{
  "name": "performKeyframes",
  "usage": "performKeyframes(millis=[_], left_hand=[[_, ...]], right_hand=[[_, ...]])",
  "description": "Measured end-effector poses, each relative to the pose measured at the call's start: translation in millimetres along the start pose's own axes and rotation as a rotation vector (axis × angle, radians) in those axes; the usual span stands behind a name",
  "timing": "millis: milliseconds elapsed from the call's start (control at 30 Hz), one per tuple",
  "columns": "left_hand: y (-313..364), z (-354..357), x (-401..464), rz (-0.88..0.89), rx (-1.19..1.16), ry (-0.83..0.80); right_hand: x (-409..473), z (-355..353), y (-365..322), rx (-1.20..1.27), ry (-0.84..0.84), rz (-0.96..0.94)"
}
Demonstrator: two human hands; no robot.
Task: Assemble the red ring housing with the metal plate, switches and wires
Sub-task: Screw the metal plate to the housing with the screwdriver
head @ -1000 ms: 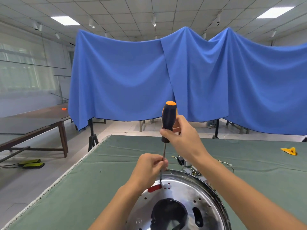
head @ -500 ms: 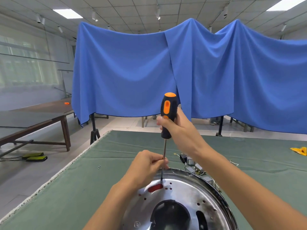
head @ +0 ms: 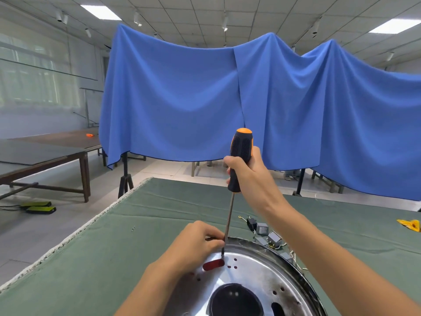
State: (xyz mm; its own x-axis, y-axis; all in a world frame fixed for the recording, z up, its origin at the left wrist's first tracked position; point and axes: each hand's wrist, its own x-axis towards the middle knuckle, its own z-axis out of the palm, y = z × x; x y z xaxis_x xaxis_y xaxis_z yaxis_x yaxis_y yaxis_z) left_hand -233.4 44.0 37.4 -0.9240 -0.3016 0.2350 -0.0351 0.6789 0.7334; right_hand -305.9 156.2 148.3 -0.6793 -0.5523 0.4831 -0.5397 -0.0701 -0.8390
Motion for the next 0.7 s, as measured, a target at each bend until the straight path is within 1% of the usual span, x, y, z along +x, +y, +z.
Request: performKeyframes(millis=[67, 133, 167, 233, 267, 333, 400, 533, 633, 700], left_hand=[[-1, 0, 0, -0.007, -0.001, -0.003], [-1, 0, 1, -0.015, -0.010, -0.017], [-2, 0, 2, -0.021, -0.004, -0.022], [-2, 1, 2, -0.035, 0.019, -0.023], [-2, 1, 2, -0.040, 0.024, -0.021], [-2, 2, 1, -0.049, 0.034, -0.019], [-2, 2, 1, -0.068, 0.052, -0.022], [-3, 2, 0, -0.097, 0.095, -0.019], [-1, 2, -1, -0.107, 0.113, -0.021], [-2, 2, -1, -0.117, 0.119, -0.020]], right_hand=[[4, -4, 0, 0.012, -0.012, -0.009], [6, -6, 0, -0.023, 0.055, -0.078], [5, -5, 0, -0.088, 0.107, -0.125], [2, -2, 0, -0.309, 0.209, -0.213], [1, 0, 0, -0.408, 0.252, -0.242], [0, 3, -3, -0.524, 0.292, -0.259], [0, 4, -7, -0.565, 0.267, -0.230], [0, 2, -15, -0.469, 0.167, -0.170], [0, -3, -20, -0.454, 0.146, -0.204], [1, -7, -24, -0.546, 0.143, -0.255]])
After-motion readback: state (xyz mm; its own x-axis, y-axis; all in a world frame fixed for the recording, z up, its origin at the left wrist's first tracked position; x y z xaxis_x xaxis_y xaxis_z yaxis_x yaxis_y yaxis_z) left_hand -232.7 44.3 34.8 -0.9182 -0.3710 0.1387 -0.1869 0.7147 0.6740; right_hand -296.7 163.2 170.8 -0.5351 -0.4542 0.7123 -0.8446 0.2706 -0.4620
